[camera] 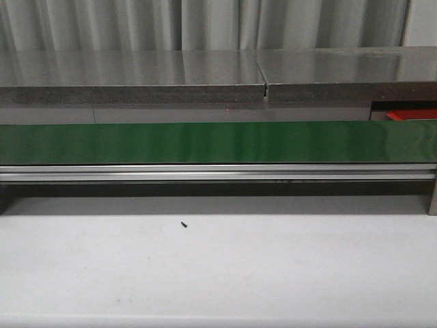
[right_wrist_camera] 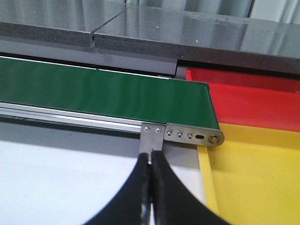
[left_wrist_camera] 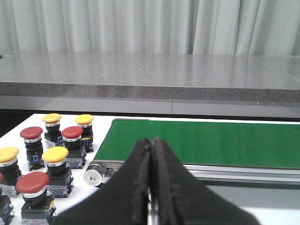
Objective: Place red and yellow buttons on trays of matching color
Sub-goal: 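Reach the left gripper down and grasp a red-capped button from the pile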
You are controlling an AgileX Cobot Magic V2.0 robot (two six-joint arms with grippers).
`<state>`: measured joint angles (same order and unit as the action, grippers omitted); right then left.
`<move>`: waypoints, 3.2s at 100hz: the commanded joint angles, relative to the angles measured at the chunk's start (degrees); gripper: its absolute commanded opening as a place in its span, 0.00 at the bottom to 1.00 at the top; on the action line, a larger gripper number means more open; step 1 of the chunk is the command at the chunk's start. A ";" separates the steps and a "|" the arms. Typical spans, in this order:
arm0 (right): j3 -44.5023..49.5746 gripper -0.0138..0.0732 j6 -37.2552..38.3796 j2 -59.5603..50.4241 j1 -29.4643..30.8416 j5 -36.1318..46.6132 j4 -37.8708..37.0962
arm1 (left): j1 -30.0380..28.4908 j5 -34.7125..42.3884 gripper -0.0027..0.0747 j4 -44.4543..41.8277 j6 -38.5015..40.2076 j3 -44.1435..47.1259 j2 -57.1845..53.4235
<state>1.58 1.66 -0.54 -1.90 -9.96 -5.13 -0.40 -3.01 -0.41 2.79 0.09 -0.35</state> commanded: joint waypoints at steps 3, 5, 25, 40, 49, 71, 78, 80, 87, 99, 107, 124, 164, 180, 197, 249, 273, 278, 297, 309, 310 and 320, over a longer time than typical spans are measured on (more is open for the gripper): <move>-0.04 0.08 -0.19 -0.71 0.22 4.50 -0.34 | 0.20 4.35 0.01 0.41 0.31 0.50 -1.93; -0.04 0.08 -0.19 -0.71 0.22 4.50 -0.34 | 0.20 4.35 0.01 0.41 0.31 0.50 -1.93; -0.04 0.08 -0.19 -0.71 0.22 4.50 -0.34 | 0.20 4.35 0.01 0.41 0.31 -0.32 -1.93; -0.04 0.08 -0.19 -0.71 0.22 4.50 -0.34 | 0.20 1.45 0.01 0.41 0.31 -4.04 -0.48; -0.04 0.08 -0.19 -0.71 0.22 4.50 -0.34 | 0.20 -2.65 0.01 0.41 0.31 -9.02 2.41; -0.04 0.08 -0.19 -0.71 0.22 4.50 -0.34 | 0.20 -18.29 0.01 0.41 0.31 -26.29 15.85; -0.04 0.08 -0.19 -0.71 0.22 4.50 -0.34 | 0.20 -25.40 0.01 0.41 0.31 -32.49 21.15; -0.04 0.08 -0.19 -0.71 0.22 4.50 -0.34 | 0.20 -27.30 0.01 0.41 0.31 -34.22 22.64; -0.04 0.08 -0.19 -0.71 0.22 4.50 -0.34 | 0.20 -31.75 0.01 1.71 0.31 -39.16 27.09; -0.04 0.08 -0.19 -0.71 0.22 4.50 -0.34 | 0.20 -34.18 0.01 4.00 0.31 -44.44 32.39; -0.04 0.08 -0.19 -0.71 0.22 4.50 -0.34 | 0.20 -33.71 0.01 4.00 0.31 -45.77 34.73; -0.04 0.08 -0.19 -0.71 0.22 4.50 -0.34 | 0.20 -34.06 0.01 4.00 0.31 -45.91 38.17; -0.04 0.08 -0.19 -0.71 0.22 4.50 -0.34 | 0.09 -39.55 0.64 5.18 0.31 -45.91 43.54; -0.04 0.08 -0.19 -0.71 0.22 4.50 -0.34 | 0.09 -40.75 0.82 5.05 3.06 -45.91 43.64; -0.04 0.08 -0.19 -0.71 0.22 4.50 -0.34 | -3.35 -40.75 0.82 4.81 6.06 -46.02 45.47; -0.04 0.08 -0.19 -0.71 0.22 4.50 -0.34 | -23.96 -36.39 0.81 5.05 4.77 -52.35 66.09; -0.04 0.08 -0.19 -0.71 0.22 4.50 -0.34 | -25.14 -36.59 0.81 5.05 4.77 -58.41 78.61; -0.04 0.08 -0.19 -0.71 0.22 4.50 -0.34 | -25.14 -36.87 0.81 5.05 4.77 -59.58 80.72; -0.04 0.08 -0.19 -0.71 0.22 4.50 -0.34 | -25.14 -36.98 0.81 5.49 4.77 -62.87 86.48; -0.04 0.08 -0.19 -0.71 0.22 4.50 -0.34 | -25.20 -36.98 0.81 5.75 4.77 -64.08 88.88; -0.04 0.08 -0.19 -0.71 0.22 4.50 -0.34 | -25.20 -36.98 0.81 5.90 4.77 -64.20 88.99; -0.04 0.08 -0.19 -0.71 0.22 4.50 -0.34 | -25.20 -36.71 0.81 5.99 4.77 -64.19 90.36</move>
<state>1.58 1.66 -0.54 -1.90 -9.96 -5.13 -25.46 -42.00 4.72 7.66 -62.20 90.86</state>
